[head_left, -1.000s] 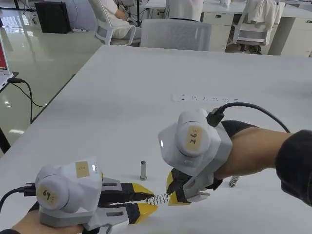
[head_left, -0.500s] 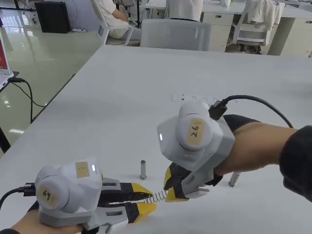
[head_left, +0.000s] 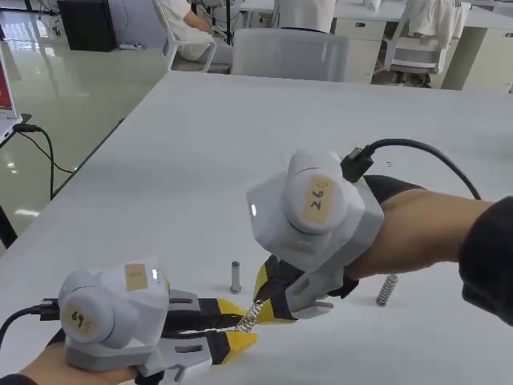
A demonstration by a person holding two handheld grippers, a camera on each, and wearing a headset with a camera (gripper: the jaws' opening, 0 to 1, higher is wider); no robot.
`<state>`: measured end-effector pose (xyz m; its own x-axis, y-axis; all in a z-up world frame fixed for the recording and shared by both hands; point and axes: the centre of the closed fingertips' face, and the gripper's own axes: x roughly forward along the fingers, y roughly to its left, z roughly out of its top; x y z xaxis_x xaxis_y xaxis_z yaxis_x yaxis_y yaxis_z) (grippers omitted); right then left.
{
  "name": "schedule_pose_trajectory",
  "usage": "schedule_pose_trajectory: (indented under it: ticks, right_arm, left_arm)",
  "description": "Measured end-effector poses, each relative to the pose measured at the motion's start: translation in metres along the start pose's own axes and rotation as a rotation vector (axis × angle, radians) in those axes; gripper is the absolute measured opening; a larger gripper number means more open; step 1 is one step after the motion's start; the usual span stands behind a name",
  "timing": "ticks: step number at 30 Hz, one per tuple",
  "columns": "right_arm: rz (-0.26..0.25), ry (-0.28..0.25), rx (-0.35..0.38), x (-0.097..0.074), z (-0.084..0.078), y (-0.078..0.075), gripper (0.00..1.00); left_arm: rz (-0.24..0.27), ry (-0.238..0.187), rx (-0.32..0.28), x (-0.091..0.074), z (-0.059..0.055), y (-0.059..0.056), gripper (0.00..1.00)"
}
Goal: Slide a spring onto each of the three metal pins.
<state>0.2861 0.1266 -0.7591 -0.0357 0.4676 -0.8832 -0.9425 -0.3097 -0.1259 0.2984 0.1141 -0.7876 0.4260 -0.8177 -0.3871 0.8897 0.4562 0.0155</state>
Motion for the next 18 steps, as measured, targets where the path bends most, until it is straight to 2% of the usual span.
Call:
schedule_pose_trajectory:
  ticks: [9, 18]
  right_arm:
    - [-0.003, -0.013, 0.001, 0.0001, 0.0026, -0.001, 0.13]
    - [0.002, -0.012, 0.005, 0.0045, 0.0026, -0.001, 0.14]
  left_arm:
    - [0.001, -0.006, -0.005, -0.0001, 0.001, 0.0006, 0.08]
    - [0.0, -0.031, -0.015, -0.0005, 0.007, 0.001, 0.08]
